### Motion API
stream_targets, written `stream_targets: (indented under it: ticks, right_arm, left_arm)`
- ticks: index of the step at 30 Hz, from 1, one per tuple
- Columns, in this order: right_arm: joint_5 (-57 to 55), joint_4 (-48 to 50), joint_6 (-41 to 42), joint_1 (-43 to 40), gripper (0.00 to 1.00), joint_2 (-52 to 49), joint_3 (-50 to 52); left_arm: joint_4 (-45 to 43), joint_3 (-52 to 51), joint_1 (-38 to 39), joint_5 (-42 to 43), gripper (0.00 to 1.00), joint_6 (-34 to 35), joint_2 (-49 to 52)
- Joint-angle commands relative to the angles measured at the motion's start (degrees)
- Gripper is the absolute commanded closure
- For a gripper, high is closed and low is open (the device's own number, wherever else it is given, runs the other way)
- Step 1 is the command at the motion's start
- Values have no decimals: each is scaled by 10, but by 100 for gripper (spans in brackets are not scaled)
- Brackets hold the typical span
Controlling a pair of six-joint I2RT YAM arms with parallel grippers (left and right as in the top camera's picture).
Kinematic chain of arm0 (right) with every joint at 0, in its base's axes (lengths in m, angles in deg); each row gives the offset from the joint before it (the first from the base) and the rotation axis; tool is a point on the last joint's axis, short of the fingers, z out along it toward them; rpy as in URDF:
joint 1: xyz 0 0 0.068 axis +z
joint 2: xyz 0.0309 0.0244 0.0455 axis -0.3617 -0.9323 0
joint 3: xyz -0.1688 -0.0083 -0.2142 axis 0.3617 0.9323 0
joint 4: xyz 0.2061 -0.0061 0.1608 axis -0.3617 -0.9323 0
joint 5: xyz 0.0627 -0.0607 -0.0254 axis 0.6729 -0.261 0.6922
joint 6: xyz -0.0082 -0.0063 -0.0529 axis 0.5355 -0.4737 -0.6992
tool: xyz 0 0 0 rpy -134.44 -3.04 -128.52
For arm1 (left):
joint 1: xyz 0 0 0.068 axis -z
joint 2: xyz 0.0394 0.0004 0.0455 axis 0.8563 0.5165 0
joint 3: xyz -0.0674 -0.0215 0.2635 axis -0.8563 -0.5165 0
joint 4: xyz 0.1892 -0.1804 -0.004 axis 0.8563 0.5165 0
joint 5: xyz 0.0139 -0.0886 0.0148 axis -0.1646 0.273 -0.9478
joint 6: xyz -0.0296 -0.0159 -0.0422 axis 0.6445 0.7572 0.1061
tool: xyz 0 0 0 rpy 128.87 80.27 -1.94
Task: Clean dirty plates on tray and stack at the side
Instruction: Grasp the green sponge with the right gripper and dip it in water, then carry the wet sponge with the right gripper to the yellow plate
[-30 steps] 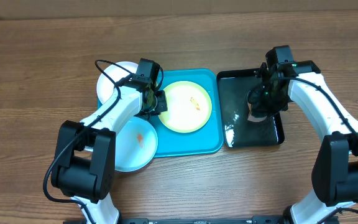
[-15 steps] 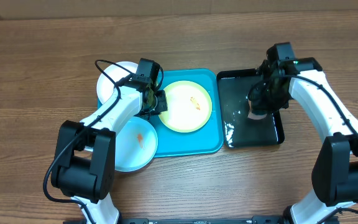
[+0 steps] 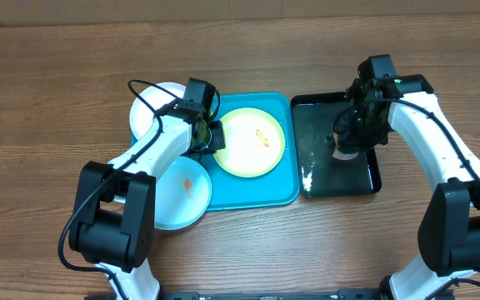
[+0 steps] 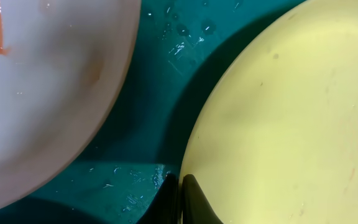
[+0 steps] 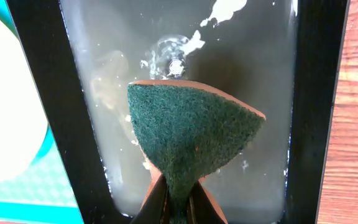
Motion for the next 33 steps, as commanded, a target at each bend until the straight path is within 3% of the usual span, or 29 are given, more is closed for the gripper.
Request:
stream_targets:
  ticks: [1,18,24,33]
  right_arm:
    - [-5,-5,2,1,96,1,-29]
    - [-4,-46,0,2,96,1,-70]
    - [-4,-49,-72,2,96,0,-55]
    - [-5,-49,-90,2,96,0,-50]
  left_arm:
    - [-3,-5,5,2,96,-13,6]
    - [-4,-6,10,1,96,-27,6]
    - [-10,-6,12,2,96,-57,6]
    - [-17,-6,12,32,96,-92,6]
